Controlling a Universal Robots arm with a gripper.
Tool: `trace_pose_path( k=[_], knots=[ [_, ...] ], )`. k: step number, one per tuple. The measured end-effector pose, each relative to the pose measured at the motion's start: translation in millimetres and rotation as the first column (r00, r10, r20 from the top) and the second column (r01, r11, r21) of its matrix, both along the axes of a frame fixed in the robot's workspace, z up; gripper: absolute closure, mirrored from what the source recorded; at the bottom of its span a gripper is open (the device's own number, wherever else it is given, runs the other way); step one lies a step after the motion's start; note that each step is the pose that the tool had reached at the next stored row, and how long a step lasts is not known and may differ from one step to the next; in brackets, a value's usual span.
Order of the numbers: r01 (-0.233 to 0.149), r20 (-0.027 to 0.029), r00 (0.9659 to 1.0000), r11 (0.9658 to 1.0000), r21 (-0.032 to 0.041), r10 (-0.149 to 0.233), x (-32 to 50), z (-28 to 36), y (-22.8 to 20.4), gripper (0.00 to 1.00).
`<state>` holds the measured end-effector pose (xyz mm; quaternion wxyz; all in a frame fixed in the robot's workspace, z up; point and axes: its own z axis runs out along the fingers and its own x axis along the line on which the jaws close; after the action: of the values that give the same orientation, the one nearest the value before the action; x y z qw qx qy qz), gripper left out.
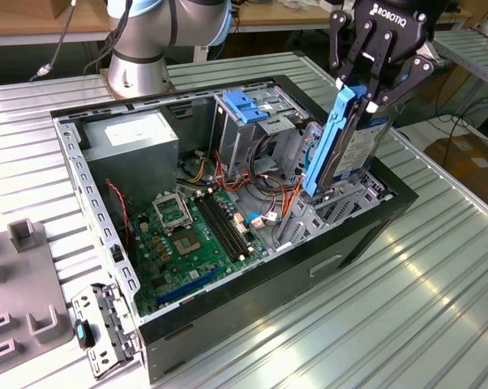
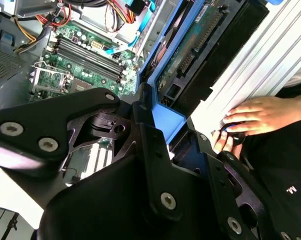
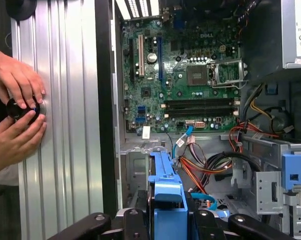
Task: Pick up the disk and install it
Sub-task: 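Insert the disk into the insertion slot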
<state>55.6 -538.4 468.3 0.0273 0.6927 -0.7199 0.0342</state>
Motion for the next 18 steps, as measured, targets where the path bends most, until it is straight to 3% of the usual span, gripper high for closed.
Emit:
trace_pose_path(
  k=[2,4,5,7,10,18],
  knots=[
    [0.000,-0.0001,1.0000,1.0000,0.0020,0.000,0.4,-3.1,0.0,0.63],
    [0.000,-0.0002,1.0000,1.0000,0.0096,0.000,1.4,-7.2,-0.3,0.63],
    [0.000,-0.0001,1.0000,0.9997,0.0239,0.000,3.5,-9.5,-2.4,0.63],
    [0.000,-0.0001,1.0000,0.9995,0.0318,0.000,5.4,-11.3,-5.9,0.63],
    [0.000,-0.0001,1.0000,0.9993,0.0366,0.000,6.7,-13.9,-10.2,0.63],
    [0.000,-0.0001,1.0000,0.9991,0.0418,0.000,6.8,-16.8,-10.5,0.63]
  ],
)
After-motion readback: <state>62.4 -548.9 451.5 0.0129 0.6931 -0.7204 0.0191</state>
